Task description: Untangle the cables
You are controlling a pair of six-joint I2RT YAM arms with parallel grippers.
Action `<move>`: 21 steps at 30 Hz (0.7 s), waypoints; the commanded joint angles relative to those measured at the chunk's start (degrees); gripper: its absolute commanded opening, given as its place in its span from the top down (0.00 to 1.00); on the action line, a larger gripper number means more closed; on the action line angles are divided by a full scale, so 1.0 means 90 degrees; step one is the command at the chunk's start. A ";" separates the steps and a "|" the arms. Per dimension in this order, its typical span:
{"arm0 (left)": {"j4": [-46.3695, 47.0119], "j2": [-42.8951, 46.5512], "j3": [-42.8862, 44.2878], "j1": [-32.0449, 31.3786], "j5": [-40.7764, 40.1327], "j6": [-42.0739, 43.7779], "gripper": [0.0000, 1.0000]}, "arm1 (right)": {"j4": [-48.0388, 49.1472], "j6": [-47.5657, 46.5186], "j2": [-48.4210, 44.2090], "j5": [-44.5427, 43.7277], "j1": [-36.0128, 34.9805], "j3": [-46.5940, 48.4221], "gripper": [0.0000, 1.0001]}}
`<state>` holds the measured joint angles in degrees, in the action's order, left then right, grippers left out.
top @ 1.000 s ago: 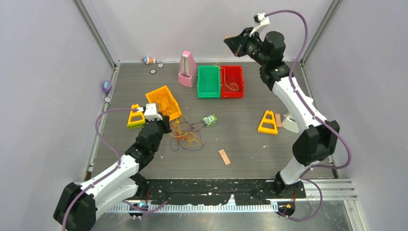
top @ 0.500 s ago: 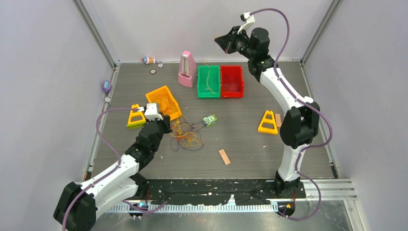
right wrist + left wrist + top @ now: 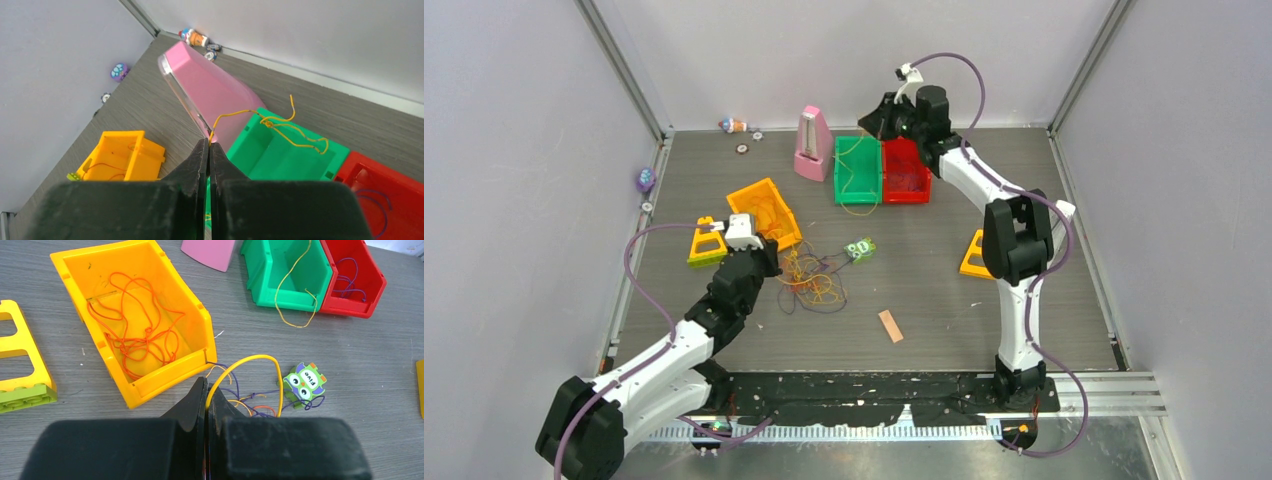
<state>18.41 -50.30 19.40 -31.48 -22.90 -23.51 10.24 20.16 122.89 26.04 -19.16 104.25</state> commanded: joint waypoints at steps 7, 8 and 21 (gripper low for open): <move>0.0300 -0.0005 0.0266 -0.0017 0.0014 0.0063 1.00 | -0.0125 -0.0372 -0.0194 -0.0110 -0.0038 0.0730 0.95; 0.0293 -0.0011 0.0270 -0.0017 0.0024 0.0056 1.00 | -0.0264 -0.0472 -0.0191 -0.0140 -0.0037 0.0833 0.95; 0.0290 0.0033 0.0252 -0.0016 -0.0036 0.0117 1.00 | -0.0572 -0.1134 0.0630 -0.0555 -0.0074 0.3055 0.95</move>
<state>18.44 -50.50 19.51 -31.48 -22.72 -23.51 4.51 12.40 126.78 20.73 -19.18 127.20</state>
